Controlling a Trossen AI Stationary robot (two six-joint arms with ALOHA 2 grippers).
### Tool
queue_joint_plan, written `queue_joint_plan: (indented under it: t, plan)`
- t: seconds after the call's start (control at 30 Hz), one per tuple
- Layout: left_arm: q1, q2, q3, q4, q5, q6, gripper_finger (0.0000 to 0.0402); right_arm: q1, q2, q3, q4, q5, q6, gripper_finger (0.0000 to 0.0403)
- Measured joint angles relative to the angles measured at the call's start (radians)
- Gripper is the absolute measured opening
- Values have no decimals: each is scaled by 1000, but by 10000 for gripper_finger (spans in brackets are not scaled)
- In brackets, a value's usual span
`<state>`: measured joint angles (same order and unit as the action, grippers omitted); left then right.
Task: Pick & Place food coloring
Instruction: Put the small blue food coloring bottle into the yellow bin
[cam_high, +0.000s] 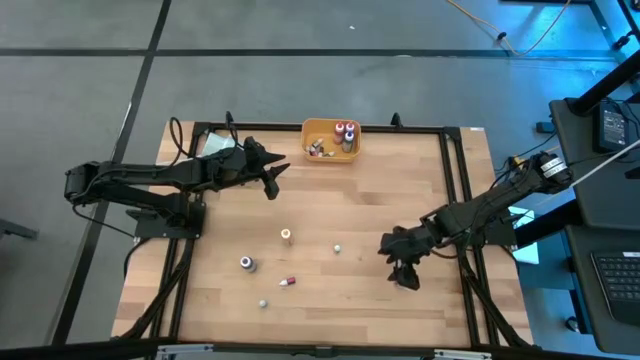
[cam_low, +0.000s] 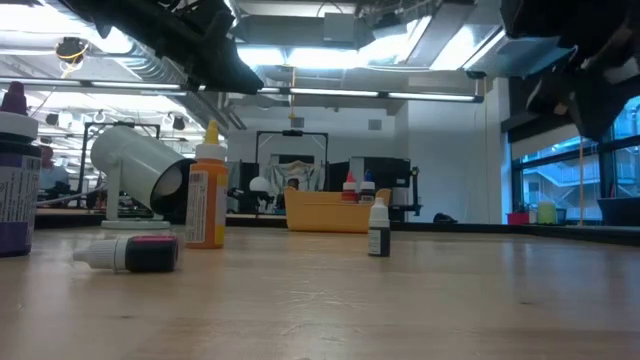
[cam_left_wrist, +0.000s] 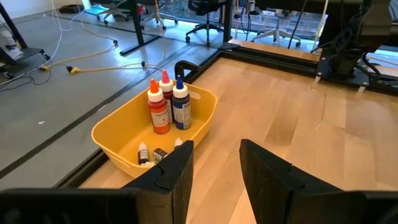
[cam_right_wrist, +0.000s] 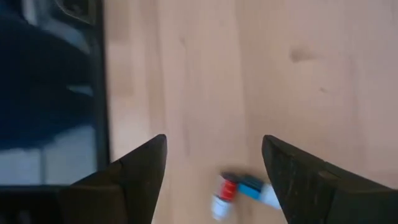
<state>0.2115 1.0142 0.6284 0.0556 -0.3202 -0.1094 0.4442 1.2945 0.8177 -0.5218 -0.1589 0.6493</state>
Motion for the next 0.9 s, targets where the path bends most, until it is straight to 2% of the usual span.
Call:
queue_joint_plan:
  t: [0.2,0.33,0.5,0.9]
  plan:
    - [0,0,0,0,0,0,127,39,0,0,-146,43,-268,265]
    - [0,0,0,0,0,0,127,67,3,-10,-164,106,-430,265]
    - [0,0,0,0,0,0,127,72,40,-61,-161,99,-455,252]
    - [0,0,0,-5,0,0,127,74,165,-118,-25,86,-684,208]
